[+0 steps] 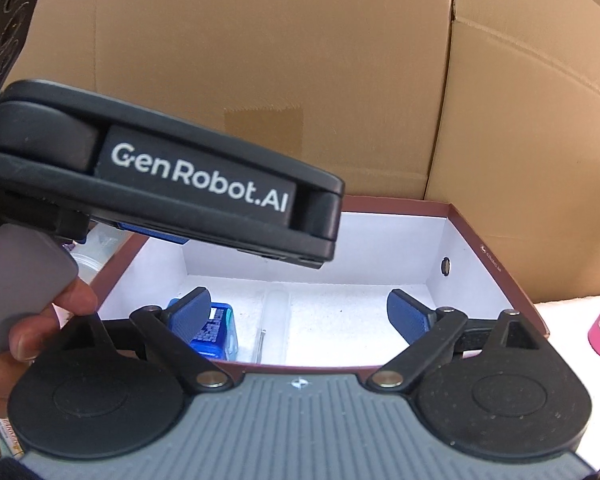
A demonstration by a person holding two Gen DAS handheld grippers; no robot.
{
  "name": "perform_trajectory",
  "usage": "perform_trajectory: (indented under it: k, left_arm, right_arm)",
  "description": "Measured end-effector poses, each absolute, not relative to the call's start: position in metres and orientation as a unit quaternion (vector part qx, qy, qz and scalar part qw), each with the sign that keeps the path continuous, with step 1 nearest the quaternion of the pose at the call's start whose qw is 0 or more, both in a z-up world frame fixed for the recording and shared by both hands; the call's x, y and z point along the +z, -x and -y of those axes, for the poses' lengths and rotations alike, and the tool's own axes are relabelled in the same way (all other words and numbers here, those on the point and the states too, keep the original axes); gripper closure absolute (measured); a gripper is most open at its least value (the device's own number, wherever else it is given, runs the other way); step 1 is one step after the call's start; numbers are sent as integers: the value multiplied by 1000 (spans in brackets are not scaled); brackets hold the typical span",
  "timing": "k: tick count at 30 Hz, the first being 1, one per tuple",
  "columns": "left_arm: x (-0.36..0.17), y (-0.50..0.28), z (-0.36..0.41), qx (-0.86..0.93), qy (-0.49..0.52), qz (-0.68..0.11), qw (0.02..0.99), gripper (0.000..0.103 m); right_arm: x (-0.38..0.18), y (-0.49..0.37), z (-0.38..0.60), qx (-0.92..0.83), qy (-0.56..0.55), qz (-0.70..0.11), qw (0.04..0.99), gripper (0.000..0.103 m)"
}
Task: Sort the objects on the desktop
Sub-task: 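Lower the tube case into the box and open the right gripper, then withdraw the right gripper from the box back toward the pile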
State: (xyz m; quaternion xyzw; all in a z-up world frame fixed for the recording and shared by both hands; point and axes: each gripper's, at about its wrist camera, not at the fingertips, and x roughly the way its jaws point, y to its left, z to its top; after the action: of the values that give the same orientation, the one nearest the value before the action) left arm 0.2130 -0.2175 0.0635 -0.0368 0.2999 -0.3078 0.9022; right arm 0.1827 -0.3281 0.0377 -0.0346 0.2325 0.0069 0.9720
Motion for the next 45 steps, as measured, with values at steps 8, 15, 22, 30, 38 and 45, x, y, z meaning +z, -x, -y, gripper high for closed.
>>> perform_trajectory:
  k: [8, 15, 22, 30, 38, 45]
  left_arm:
    - [71, -179, 202, -305, 21, -276, 911, 4]
    - [75, -131, 174, -292, 5, -247, 924, 4]
    - [62, -64, 129, -274, -13, -207, 939, 4]
    - [22, -19, 62, -260, 41, -267, 927, 4]
    - [-4, 8, -14, -191, 56, -307, 931, 4]
    - [10, 30, -84, -89, 27, -299, 950, 4]
  right_arm:
    - [44, -168, 330, 19, 33, -229, 973, 10]
    - [48, -97, 296, 41, 21, -221, 974, 10]
    - [38, -47, 254, 82, 32, -221, 971, 9]
    - [1, -7, 219, 130, 11, -262, 956, 9]
    - [-18, -1, 178, 149, 24, -306, 940, 9]
    - [-23, -4, 156, 171, 18, -307, 936, 10]
